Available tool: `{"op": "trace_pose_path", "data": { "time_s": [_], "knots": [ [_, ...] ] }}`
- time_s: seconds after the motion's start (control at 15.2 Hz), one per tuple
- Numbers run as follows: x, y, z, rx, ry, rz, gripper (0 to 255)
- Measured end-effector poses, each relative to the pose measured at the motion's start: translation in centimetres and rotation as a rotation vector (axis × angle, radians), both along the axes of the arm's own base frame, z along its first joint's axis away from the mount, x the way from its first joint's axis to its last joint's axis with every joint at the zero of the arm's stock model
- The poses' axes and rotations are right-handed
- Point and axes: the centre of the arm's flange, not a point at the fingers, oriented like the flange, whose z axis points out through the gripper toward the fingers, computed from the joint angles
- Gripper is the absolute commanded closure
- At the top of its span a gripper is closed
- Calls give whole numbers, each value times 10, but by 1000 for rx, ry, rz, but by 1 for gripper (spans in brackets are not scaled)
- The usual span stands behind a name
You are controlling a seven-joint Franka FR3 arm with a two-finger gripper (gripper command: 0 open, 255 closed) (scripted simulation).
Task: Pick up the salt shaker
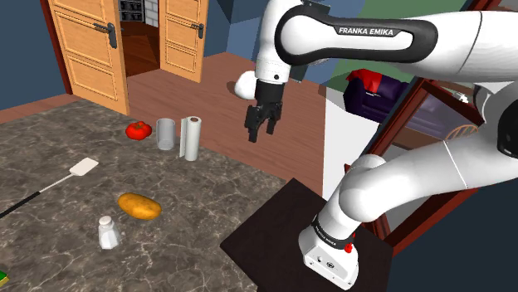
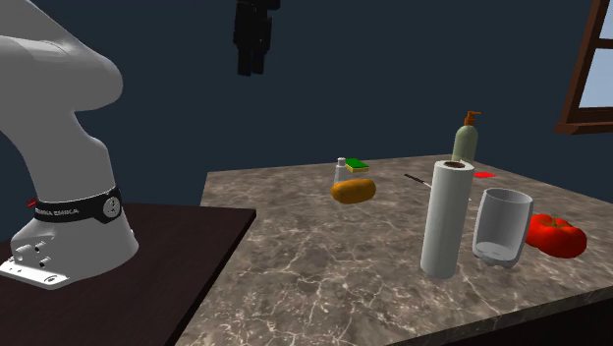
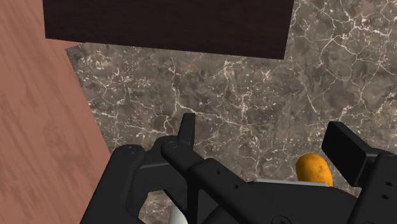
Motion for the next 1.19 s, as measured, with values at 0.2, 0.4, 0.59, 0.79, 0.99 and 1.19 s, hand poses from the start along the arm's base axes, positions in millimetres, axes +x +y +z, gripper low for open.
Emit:
{"op": "trace_pose_path", "data": {
  "time_s": [0.2,0.4,0.59,0.79,0.99,1.19],
  "knots": [
    [16,30,-19,-3,2,-6,0],
    [31,60,-40,-7,5,-11,0],
    [46,89,-57,-11,8,-16,0],
    [61,123,-78,-15,10,-21,0],
    [76,155,-101,-18,13,-26,0],
    [94,185,-121,-21,16,-31,0]
  ]
}}
